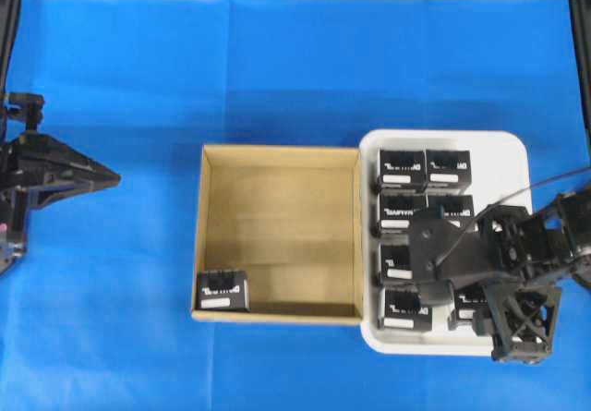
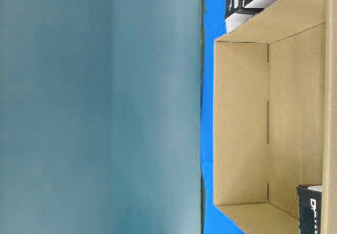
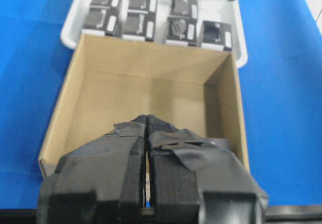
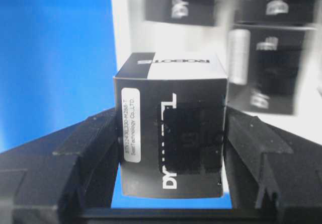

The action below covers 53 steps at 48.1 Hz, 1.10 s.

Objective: Pick the box from inside the cardboard box.
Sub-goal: 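Lift the black box and carry it right to the white tray, then lower the black box into the empty bottom-right slot of the tray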

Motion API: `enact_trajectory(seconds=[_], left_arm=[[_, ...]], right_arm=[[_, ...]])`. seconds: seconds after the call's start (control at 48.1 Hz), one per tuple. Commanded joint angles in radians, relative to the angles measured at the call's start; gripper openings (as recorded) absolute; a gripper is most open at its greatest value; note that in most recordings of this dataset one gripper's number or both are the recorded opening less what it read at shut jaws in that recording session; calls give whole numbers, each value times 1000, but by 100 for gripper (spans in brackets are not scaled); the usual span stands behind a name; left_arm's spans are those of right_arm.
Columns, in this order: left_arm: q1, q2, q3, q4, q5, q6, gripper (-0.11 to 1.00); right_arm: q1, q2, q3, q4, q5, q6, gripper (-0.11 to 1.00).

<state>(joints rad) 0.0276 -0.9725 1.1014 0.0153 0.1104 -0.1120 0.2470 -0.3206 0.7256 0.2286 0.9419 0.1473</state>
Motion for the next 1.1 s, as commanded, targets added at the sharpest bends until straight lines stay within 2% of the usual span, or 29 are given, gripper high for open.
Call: enact_trajectory(seconds=[0.0,0.395,0.77,1.082], left_arm=[[3,3,-21,2,-6,2,-5],[5,3,-23,2,-6,0,-5],[5,2,-25,2,-5,0,-5],[5,3,-25,2,-5,0,-5]], right_arm=[[20,6,31,6,-60,5,61],[32,49,123,-8,-230,9,61],[25,71,123,-8,-250,15,61],[21,72,124,-9,-252,71,61]])
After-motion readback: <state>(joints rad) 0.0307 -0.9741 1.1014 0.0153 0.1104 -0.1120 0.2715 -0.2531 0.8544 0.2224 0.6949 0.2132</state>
